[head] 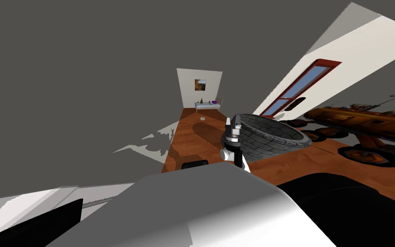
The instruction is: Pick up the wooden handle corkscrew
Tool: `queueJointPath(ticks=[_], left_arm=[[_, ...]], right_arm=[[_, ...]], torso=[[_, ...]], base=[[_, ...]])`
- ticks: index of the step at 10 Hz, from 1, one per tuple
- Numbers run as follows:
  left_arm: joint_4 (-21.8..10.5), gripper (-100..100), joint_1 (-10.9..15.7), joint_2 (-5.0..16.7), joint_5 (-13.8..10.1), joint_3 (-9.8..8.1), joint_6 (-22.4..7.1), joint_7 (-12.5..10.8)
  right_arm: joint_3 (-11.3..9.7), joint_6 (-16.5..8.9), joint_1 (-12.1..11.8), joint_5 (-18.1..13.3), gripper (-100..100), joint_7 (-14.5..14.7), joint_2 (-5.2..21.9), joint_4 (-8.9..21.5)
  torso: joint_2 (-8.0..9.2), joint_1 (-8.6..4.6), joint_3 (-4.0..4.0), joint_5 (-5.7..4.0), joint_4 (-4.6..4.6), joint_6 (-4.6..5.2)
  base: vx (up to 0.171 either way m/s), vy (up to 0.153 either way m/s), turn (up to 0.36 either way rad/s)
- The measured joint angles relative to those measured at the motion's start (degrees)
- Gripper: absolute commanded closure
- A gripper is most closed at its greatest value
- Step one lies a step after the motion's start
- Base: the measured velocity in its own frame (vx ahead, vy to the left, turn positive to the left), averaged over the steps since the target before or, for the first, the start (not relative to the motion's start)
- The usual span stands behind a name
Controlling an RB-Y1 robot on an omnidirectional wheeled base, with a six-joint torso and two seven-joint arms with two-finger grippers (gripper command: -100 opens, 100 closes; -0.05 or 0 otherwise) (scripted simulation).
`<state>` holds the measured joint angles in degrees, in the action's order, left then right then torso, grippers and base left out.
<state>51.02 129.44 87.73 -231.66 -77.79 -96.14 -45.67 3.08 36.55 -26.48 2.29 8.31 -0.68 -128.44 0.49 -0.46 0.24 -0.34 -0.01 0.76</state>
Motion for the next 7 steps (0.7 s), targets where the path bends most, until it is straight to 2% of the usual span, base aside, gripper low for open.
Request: queueJointPath(ticks=[1,2,3,5,6,7], left_arm=[[0.00,-100,-0.06,-0.02,0.05,-0.13,0.02,-1.14],[-0.35,-100,-0.44,0.31,0.32,-1.00,0.18,-2.49],[-1.12,-100,-0.56,0.65,0.38,-1.38,0.13,-4.12],[-2.47,-100,-0.82,1.34,0.53,-2.04,-0.12,-6.92],[-2.86,-100,-1.00,1.43,0.66,-2.53,-0.17,-8.62],[-2.79,-100,-1.10,1.41,0.74,-2.77,-0.07,-9.70]], right_arm=[[0.01,0.00,-0.01,0.00,0,0.00,0.00,0.00],[-0.01,0.00,0.01,0.00,0,0.00,0.00,0.00],[0.00,0.00,0.00,0.00,0,0.00,0.00,0.00],[-0.01,0.00,0.01,0.00,0,0.00,0.00,0.00],[0.00,0.00,0.00,0.00,0,0.00,0.00,0.00],[0.01,0.00,-0.02,0.00,0,0.00,0.00,0.00]], torso=[[-0.14,0.01,-0.06,0.01,-0.01,-0.05],[-0.04,0.02,-0.05,0.01,-0.04,0.10],[0.03,0.03,0.02,0.01,0.01,-0.01],[-0.06,0.00,-0.05,0.00,-0.04,0.09],[-0.03,-0.05,-0.01,-0.01,0.00,-0.02],[-0.14,-0.01,-0.06,-0.01,-0.01,-0.07]], base=[[-0.145,0.001,-0.322],[-0.171,0.004,-0.228],[-0.093,-0.002,0.006],[-0.143,-0.021,-0.284],[-0.086,-0.019,0.032],[-0.169,-0.035,-0.374]])
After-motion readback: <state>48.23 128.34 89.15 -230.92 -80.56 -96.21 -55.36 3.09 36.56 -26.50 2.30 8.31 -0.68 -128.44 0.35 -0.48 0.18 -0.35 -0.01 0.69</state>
